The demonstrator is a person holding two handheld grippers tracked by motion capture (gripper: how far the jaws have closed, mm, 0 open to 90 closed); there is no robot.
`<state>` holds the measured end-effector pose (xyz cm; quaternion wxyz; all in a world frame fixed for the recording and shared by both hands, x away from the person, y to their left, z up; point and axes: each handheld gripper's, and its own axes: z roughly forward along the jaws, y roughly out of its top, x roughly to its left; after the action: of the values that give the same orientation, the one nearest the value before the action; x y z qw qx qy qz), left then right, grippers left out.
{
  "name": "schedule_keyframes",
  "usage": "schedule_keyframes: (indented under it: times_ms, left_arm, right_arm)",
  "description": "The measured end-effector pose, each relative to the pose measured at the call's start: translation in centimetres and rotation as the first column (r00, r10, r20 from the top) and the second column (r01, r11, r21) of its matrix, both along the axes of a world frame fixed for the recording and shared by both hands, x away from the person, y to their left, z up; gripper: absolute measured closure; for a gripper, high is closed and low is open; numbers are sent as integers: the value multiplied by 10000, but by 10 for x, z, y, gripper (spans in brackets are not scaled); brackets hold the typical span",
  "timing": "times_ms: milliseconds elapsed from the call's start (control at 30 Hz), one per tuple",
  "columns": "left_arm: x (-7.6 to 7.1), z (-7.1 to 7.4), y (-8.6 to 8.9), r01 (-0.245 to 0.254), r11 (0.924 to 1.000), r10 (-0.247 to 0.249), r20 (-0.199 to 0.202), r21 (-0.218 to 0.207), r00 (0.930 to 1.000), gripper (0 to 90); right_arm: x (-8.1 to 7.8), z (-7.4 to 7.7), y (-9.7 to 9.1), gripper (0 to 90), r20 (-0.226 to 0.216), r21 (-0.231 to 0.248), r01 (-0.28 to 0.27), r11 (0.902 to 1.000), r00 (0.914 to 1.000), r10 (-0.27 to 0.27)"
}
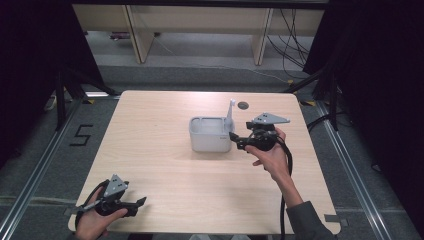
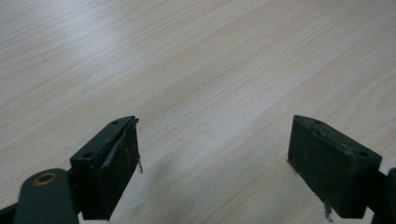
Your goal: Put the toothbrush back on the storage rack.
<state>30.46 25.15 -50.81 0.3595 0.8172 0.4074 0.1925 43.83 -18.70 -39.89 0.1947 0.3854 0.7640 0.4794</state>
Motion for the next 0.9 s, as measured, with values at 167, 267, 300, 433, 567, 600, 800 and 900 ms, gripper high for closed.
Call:
schedule_keyframes:
  times_ms: [167, 267, 300, 433, 567, 600, 800, 900]
  left_arm:
    - [0, 0, 0, -20, 10000, 20, 14, -8, 10000, 159]
    - [0, 1, 2, 143, 9995, -141, -72, 284, 9999, 159]
    - [0, 1, 2, 143, 9995, -141, -72, 284, 9999, 159]
    - [0, 1, 2, 123, 9996, -122, -55, 251, 9999, 159]
    - [0, 0, 0, -2, 10000, 2, -32, 25, 10000, 159]
    - [0, 0, 0, -21, 10000, 21, 10, 5, 10000, 159]
    - [0, 1, 0, -6, 10000, 6, -21, 26, 10000, 159]
    - [0, 1, 2, 106, 9996, -105, -61, 254, 9999, 159]
  right_arm:
    - [-6, -1, 0, 232, 151, -123, -76, 9999, 9999, 78]
    - [-8, -2, 1, 232, 43, -52, -158, 9999, 9999, 159]
    - [-8, -2, 1, 232, 43, -52, -158, 9999, 9999, 159]
    - [-12, -4, 1, 233, -54, 76, -82, 9999, 10000, 82]
    - [-16, -5, 0, 233, -52, 53, -127, 9999, 9999, 128]
    - [-17, -6, 0, 233, 28, 53, -155, 9999, 9999, 155]
    - [-20, -8, -1, 233, -4, -35, -309, 9995, 9995, 309]
    - [-21, -9, -2, 233, 105, -258, -278, 9993, 9995, 281]
